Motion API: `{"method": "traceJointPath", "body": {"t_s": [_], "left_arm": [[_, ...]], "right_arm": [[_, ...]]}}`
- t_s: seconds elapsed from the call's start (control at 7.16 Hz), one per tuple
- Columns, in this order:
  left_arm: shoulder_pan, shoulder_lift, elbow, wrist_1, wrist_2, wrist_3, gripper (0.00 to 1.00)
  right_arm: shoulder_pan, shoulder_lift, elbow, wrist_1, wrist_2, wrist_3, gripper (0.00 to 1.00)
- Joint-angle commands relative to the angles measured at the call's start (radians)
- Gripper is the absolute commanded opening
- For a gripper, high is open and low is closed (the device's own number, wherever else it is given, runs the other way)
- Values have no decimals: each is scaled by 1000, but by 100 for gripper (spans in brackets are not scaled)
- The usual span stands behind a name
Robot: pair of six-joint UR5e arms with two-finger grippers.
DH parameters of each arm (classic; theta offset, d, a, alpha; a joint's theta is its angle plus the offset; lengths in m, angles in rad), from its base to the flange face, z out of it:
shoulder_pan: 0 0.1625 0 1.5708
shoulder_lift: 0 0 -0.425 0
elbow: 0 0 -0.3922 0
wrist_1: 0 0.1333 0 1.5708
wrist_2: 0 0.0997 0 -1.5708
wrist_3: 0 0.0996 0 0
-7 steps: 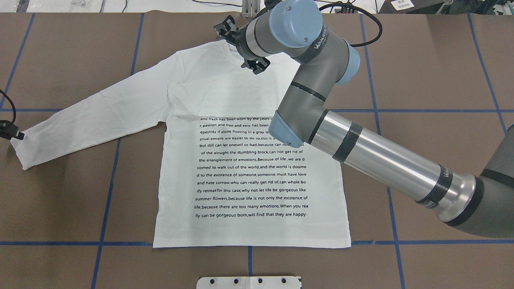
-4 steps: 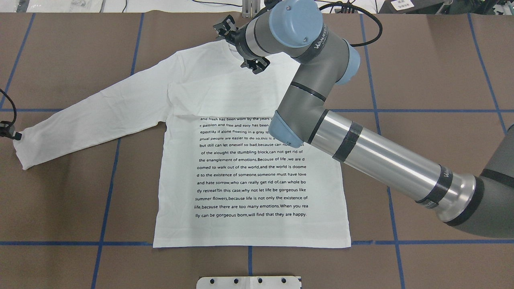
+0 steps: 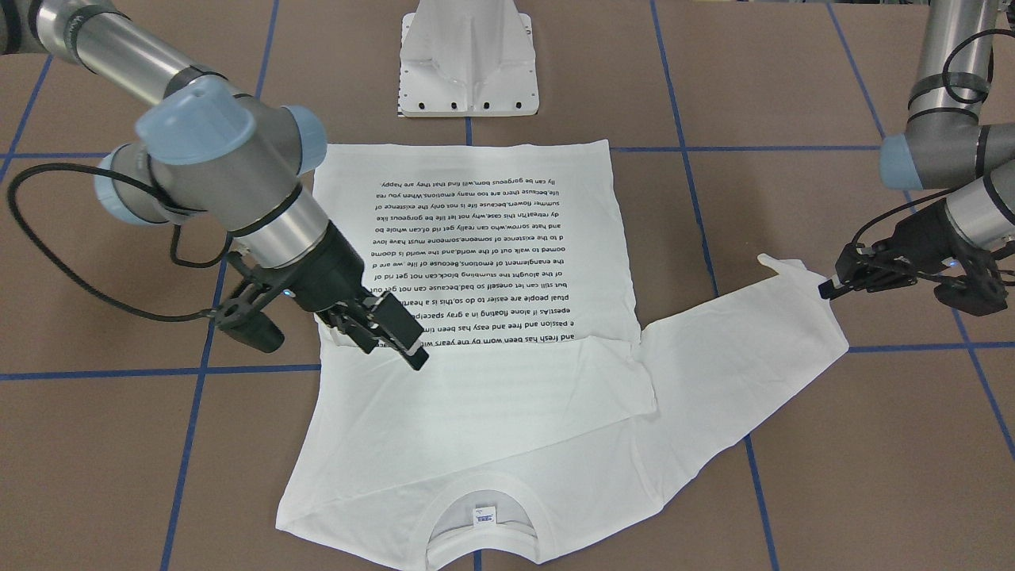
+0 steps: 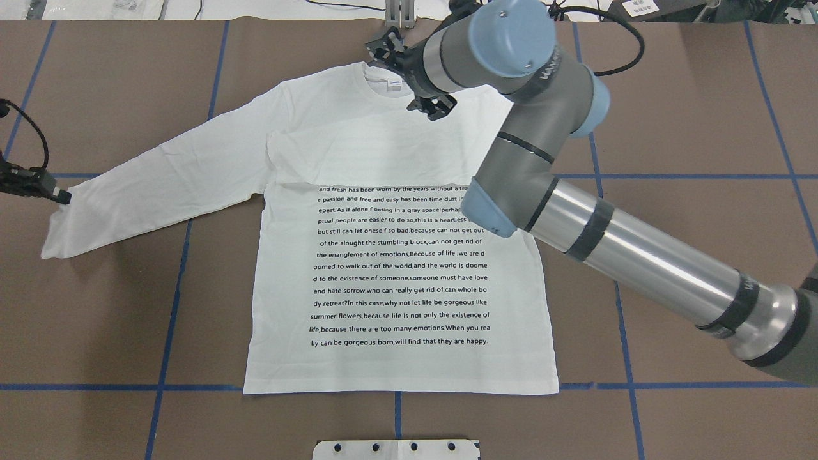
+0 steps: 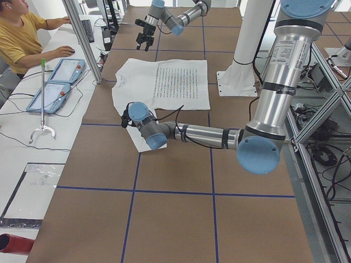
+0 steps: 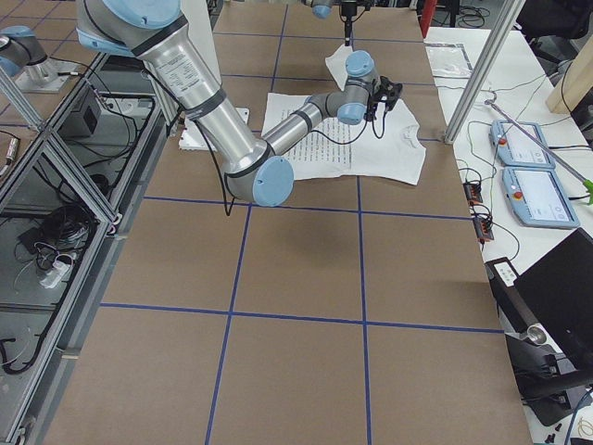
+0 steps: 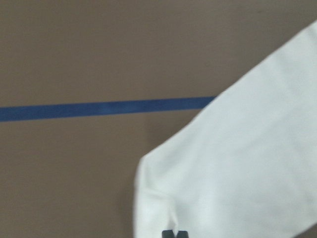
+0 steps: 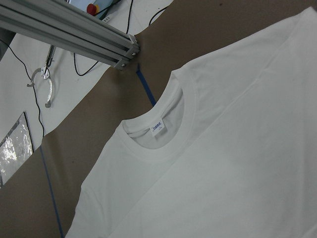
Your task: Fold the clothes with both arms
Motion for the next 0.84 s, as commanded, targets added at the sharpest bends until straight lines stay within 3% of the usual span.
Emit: {"method": "traceJointPath", "body": {"t_s": [0.0, 0.28, 0.56, 0.7], "left_arm": [[94, -206, -7, 6, 72, -236, 0], [235, -369, 41, 14, 164, -380, 0], [379, -600, 195, 9, 377, -592, 0], [424, -630, 205, 5, 437, -650, 0]], "right_arm": [[104, -136, 49, 14, 129, -106, 99], [127, -209, 46, 95, 132, -142, 99], [135, -244, 44, 123, 135, -158, 99], [141, -278, 43, 146, 135, -192, 99]]}}
